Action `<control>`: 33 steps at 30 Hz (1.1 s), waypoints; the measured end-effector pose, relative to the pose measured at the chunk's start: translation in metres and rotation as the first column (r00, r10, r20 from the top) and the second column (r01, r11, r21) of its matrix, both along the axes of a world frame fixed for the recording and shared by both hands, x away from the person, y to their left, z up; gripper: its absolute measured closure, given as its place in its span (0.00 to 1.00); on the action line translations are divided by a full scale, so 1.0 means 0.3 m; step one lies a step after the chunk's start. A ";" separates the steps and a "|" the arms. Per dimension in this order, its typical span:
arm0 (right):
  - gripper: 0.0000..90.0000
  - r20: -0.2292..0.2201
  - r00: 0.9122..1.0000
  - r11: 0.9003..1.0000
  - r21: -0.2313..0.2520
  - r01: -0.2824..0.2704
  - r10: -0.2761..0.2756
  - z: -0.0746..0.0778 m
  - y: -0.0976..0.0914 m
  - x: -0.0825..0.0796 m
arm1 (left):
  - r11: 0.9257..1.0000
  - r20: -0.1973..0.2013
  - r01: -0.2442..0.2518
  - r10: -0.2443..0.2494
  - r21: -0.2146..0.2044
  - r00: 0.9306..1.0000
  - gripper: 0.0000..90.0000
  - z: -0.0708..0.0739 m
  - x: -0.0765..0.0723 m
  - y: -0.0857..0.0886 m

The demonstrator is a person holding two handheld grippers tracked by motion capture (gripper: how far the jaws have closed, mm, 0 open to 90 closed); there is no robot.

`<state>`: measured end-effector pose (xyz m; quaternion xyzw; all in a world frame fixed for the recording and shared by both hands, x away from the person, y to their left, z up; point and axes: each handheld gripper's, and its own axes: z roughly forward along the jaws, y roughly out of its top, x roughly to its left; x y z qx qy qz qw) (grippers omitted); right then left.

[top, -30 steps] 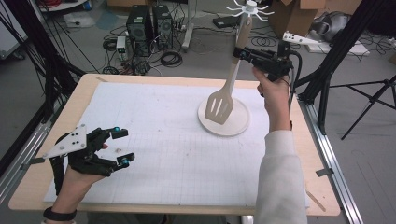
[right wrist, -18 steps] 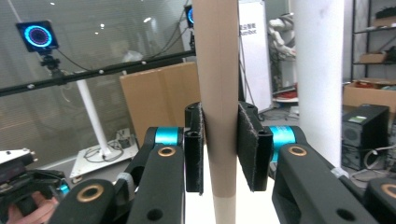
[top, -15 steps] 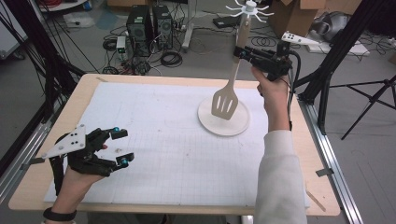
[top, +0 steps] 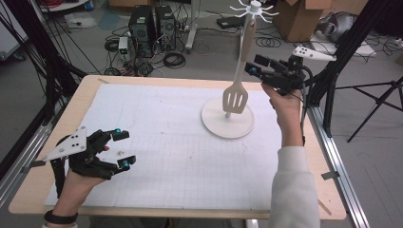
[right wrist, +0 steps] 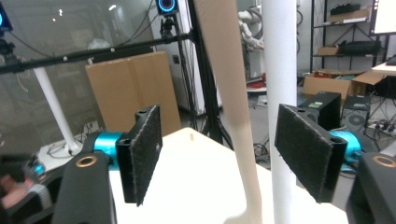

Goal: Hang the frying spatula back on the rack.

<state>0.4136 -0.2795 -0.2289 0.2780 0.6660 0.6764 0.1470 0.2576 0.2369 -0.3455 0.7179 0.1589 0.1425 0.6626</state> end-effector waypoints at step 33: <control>0.16 0.063 0.995 0.975 -0.206 0.085 -0.073 -0.453 0.033 -0.579 | 0.999 -0.012 -0.011 0.011 -0.039 1.000 0.20 -0.106 0.028 0.051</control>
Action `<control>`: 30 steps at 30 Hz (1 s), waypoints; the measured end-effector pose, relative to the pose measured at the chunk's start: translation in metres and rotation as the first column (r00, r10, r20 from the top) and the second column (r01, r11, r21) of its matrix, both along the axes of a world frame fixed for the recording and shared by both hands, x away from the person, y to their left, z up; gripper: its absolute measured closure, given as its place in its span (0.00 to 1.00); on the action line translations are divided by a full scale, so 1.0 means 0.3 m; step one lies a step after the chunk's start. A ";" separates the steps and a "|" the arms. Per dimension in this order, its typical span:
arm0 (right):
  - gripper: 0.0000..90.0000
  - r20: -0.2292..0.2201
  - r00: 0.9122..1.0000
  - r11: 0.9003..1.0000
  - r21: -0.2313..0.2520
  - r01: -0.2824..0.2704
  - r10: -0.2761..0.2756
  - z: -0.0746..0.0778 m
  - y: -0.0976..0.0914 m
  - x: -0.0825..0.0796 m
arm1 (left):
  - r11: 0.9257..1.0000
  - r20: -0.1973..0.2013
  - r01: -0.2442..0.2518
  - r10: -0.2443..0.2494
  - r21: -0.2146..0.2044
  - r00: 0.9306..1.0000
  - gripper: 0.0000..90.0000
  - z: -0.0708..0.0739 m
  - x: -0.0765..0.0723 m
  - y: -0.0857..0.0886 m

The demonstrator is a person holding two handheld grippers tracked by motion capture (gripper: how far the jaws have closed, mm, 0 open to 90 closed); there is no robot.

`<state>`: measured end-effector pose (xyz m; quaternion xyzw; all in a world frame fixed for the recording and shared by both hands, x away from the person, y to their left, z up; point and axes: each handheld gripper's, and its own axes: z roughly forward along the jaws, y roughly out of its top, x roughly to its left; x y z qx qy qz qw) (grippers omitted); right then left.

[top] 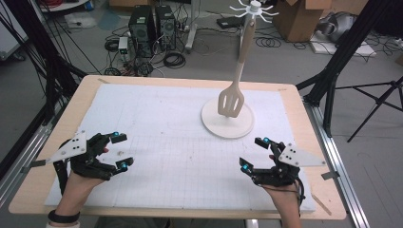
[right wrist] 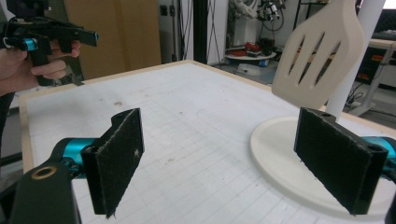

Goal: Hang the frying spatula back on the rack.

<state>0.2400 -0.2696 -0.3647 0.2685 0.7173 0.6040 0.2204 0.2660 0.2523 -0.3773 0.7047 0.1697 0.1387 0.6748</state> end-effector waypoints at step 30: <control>0.16 -0.032 0.999 0.998 0.041 0.042 -0.040 -0.109 -0.056 -0.069 | 0.998 -0.007 -0.065 0.065 -0.008 0.998 0.20 -0.021 -0.058 0.076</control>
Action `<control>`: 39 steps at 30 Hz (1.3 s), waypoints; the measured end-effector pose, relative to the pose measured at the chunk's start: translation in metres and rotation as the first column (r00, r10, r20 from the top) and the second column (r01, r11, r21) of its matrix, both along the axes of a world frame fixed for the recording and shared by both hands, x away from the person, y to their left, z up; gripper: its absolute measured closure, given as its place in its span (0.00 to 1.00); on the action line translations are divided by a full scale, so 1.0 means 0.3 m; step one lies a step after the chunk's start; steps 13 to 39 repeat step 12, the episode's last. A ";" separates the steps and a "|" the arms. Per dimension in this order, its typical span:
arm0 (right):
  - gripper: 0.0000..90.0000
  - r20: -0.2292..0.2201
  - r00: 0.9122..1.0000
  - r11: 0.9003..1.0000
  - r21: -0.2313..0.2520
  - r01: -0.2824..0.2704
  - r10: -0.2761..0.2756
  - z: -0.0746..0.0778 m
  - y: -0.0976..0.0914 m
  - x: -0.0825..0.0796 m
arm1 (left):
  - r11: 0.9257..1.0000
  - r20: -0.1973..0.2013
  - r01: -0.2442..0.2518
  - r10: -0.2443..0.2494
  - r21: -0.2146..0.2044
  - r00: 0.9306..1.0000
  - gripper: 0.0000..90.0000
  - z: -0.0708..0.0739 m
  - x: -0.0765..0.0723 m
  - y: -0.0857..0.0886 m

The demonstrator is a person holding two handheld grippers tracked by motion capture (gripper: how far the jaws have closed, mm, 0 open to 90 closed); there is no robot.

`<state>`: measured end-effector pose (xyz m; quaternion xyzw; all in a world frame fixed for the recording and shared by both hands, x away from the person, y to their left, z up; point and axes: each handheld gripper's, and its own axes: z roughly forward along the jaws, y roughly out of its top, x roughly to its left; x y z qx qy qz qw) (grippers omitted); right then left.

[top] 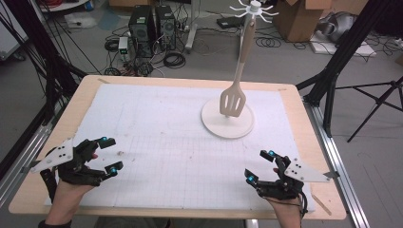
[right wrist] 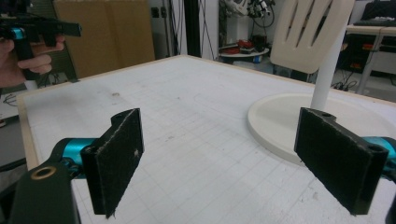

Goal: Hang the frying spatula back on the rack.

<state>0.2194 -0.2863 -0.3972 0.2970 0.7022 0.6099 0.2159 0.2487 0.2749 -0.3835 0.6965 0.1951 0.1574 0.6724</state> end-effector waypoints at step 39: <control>0.16 -0.009 1.000 1.000 0.009 -0.007 0.007 -0.006 -0.002 0.012 | 1.000 -0.004 -0.016 0.016 -0.001 1.000 0.20 0.000 -0.009 0.015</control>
